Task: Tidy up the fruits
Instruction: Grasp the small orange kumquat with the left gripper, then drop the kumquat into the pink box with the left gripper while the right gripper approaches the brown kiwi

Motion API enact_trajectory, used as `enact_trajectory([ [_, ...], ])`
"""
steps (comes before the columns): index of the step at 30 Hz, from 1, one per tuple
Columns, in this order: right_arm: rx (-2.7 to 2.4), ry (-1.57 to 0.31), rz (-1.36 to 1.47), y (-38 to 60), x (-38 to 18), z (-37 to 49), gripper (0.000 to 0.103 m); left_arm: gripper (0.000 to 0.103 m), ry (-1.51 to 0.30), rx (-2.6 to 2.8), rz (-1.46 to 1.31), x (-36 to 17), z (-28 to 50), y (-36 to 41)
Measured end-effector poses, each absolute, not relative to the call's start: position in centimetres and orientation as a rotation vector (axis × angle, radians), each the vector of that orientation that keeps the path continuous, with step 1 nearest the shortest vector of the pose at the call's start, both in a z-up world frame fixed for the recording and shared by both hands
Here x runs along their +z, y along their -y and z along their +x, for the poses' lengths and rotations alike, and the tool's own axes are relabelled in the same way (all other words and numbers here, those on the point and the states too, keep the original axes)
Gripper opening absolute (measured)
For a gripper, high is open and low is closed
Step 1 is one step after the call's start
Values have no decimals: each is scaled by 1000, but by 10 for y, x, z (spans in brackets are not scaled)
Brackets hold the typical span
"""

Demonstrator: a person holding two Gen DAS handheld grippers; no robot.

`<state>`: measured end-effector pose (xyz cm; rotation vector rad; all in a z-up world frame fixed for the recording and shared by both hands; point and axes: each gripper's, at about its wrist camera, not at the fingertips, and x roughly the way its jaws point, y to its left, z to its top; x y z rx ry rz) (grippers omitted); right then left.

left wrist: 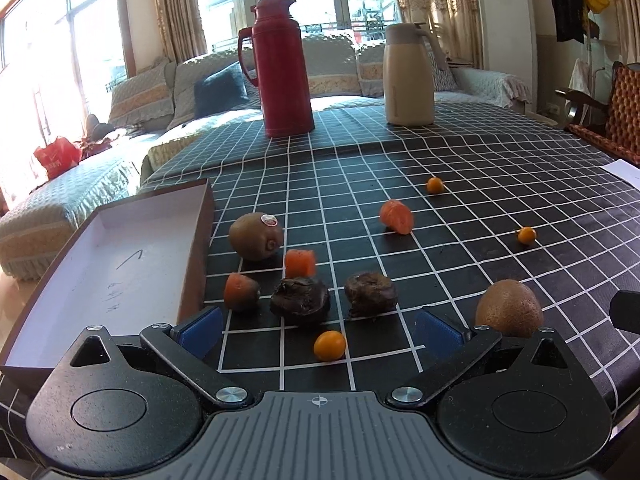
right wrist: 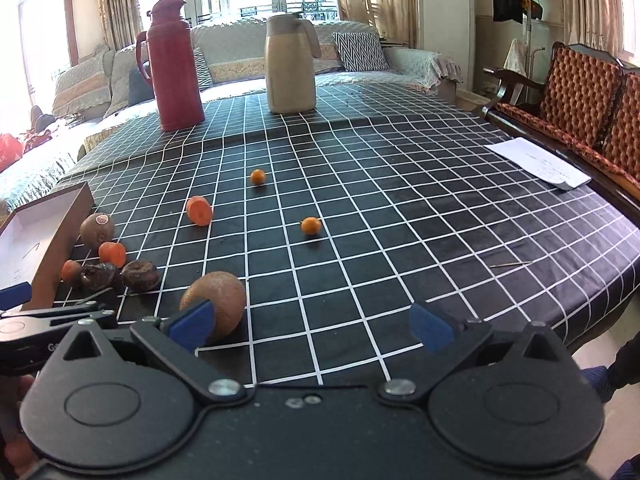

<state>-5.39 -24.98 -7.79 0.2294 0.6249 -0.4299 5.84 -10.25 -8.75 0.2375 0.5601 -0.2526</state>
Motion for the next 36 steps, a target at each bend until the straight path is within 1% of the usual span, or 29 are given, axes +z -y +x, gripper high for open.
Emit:
enact_trajectory([
  [1,-427,-623,240,251,-79,-53,103,102,-553,-253,238,-90,59,104],
  [2,-426,-621,246,253,-79,-53,103,92,-548,-253,237,-91,60,105],
  [3,-424,-621,251,253,-79,-53,103,76,-555,-254,243,-94,63,105],
  [4,-421,-622,256,254,-80,-52,103,71,-568,-260,242,-96,66,105],
  [5,-417,-622,261,255,-81,-52,103,70,-584,-259,235,-99,69,105],
  [10,-406,-633,284,258,-83,-49,103,70,-646,-264,214,-114,76,106],
  [11,-405,-633,288,259,-83,-48,103,67,-651,-270,208,-115,77,106],
  [12,-402,-633,295,260,-84,-48,103,53,-655,-280,205,-117,77,107],
  [13,-397,-634,303,260,-84,-47,103,45,-667,-291,205,-119,79,109],
  [15,-394,-636,311,261,-85,-47,103,32,-673,-303,182,-119,80,110],
  [16,-393,-639,316,262,-86,-46,103,30,-673,-305,178,-120,81,111],
  [18,-391,-641,323,263,-86,-46,103,20,-671,-308,171,-120,79,112],
  [24,-379,-640,317,261,-87,-43,103,20,-647,-295,166,-120,76,108],
  [28,-364,-636,288,256,-86,-40,103,20,-580,-273,151,-103,72,96],
  [33,-342,-635,260,250,-86,-34,103,20,-519,-145,100,-72,87,48],
  [36,-315,-632,250,243,-88,-28,103,20,-509,-23,100,-67,106,13],
])
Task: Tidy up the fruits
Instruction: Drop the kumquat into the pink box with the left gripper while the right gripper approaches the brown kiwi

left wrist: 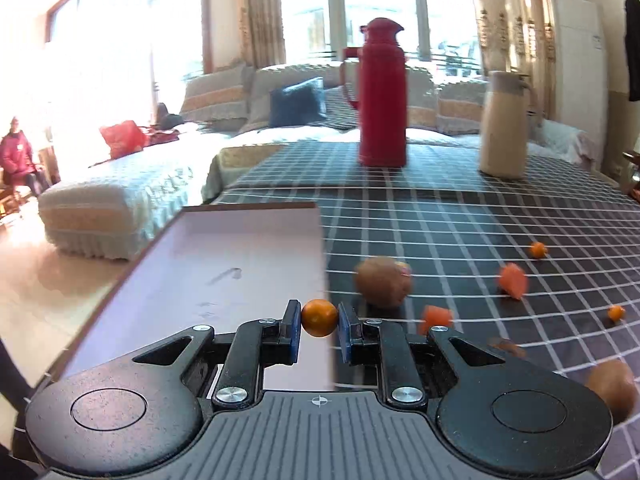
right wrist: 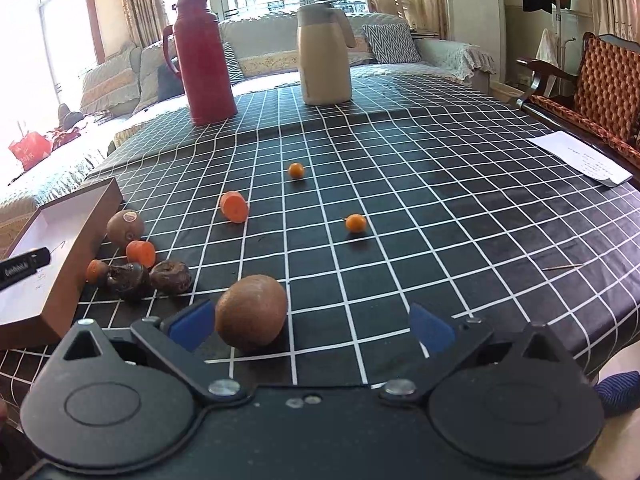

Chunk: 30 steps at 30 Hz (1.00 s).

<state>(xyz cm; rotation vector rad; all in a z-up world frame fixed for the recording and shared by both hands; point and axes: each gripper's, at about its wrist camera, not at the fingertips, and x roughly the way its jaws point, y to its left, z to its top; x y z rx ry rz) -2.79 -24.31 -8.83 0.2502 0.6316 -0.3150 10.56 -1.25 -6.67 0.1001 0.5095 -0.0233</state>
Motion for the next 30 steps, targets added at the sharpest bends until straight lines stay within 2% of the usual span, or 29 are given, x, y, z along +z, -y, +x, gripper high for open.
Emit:
enact_trajectory([
  [5,-263,-646,222,227,-94,-13,103,20,-659,146,34,-89,149,-45],
  [9,-240,-643,189,215,-96,-7,103,20,-746,188,6,-110,161,-63],
  [16,-266,-664,193,214,-101,5,102,20,-790,191,-47,-119,166,-73],
  [18,-275,-671,203,217,-103,7,98,22,-791,192,-53,-118,168,-74],
  [19,-277,-673,215,219,-105,9,91,26,-784,195,-55,-116,167,-75],
  [20,-273,-672,229,221,-107,10,81,42,-772,199,-58,-114,165,-76],
  [21,-269,-676,242,223,-108,12,75,64,-750,205,-61,-111,162,-77],
  [22,-269,-688,256,225,-110,14,68,74,-721,215,-60,-107,159,-77],
  [23,-271,-701,263,226,-112,16,69,85,-684,220,-53,-103,154,-76],
  [24,-277,-712,266,226,-114,18,71,89,-655,218,-44,-100,151,-75],
  [26,-284,-722,271,227,-117,20,82,96,-619,205,-23,-95,146,-73],
  [28,-284,-724,263,225,-119,22,81,97,-610,203,-17,-94,142,-71],
  [30,-272,-726,256,223,-120,25,73,97,-587,197,-20,-90,137,-73],
])
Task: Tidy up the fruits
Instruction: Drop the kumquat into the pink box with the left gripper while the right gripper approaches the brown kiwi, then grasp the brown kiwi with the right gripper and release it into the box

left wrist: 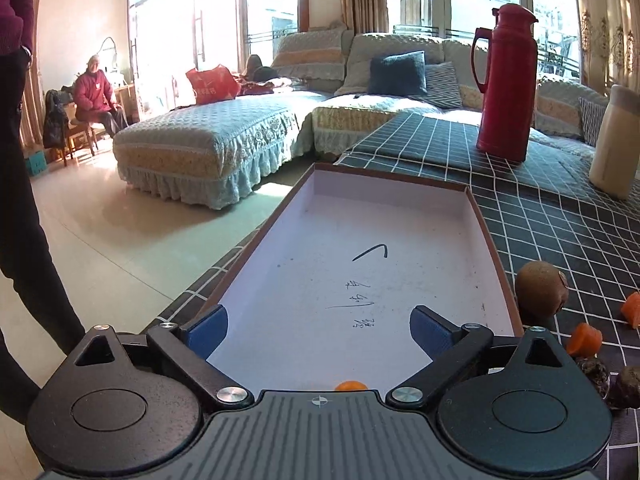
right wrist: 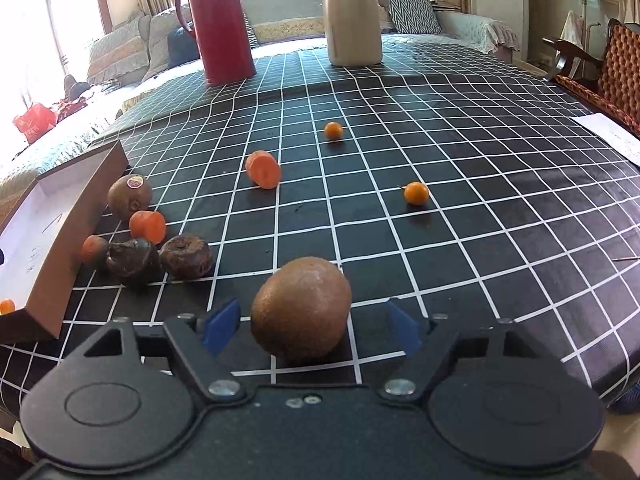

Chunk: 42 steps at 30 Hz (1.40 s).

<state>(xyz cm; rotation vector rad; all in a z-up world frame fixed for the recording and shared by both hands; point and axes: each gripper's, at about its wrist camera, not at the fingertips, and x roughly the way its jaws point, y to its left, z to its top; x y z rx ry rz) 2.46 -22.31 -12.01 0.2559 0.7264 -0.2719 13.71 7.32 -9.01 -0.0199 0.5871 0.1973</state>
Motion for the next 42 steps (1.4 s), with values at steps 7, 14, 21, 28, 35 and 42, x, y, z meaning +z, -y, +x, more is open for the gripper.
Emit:
enact_trajectory([
  [7,-253,-743,254,221,-127,33,53,99,-557,187,-54,-81,117,-87],
  [14,-199,-687,224,208,-116,27,53,100,-559,215,-93,-83,109,-104],
  [21,30,-600,165,151,-72,42,53,101,-541,299,-152,-86,107,-125],
  [28,267,-622,66,64,-59,84,53,101,-513,387,-196,-88,102,-149],
  [35,347,-705,-11,-1,-84,117,53,101,-521,422,-221,-97,102,-175],
  [42,338,-748,-28,-13,-94,122,54,101,-525,425,-223,-101,108,-179],
])
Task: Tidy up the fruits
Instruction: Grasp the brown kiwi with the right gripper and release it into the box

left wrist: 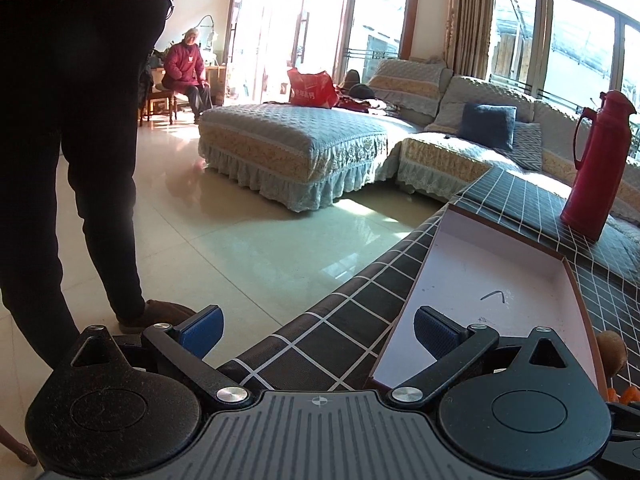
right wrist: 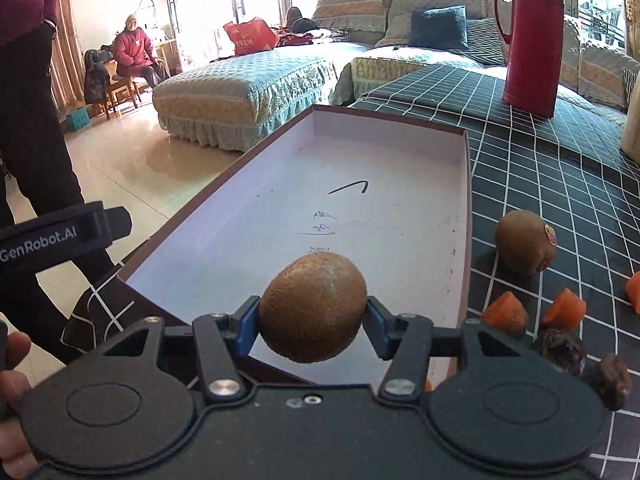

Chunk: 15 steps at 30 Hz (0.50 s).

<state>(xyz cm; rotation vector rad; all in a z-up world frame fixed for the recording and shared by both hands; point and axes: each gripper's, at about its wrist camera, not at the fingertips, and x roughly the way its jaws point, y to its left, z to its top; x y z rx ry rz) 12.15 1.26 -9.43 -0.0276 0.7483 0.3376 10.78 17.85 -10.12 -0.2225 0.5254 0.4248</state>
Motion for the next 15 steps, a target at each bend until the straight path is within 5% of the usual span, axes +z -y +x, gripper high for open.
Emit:
enact_trajectory([
  [3,328,-752,-18,-13,-96,121,56,101,-525,414,-211,-101,107,-173],
  [5,311,-716,-26,-11,-89,116,79,101,-521,406,-196,-101,107,-168],
  [15,177,-539,33,71,-57,57,81,101,-477,265,-87,-91,101,-117],
])
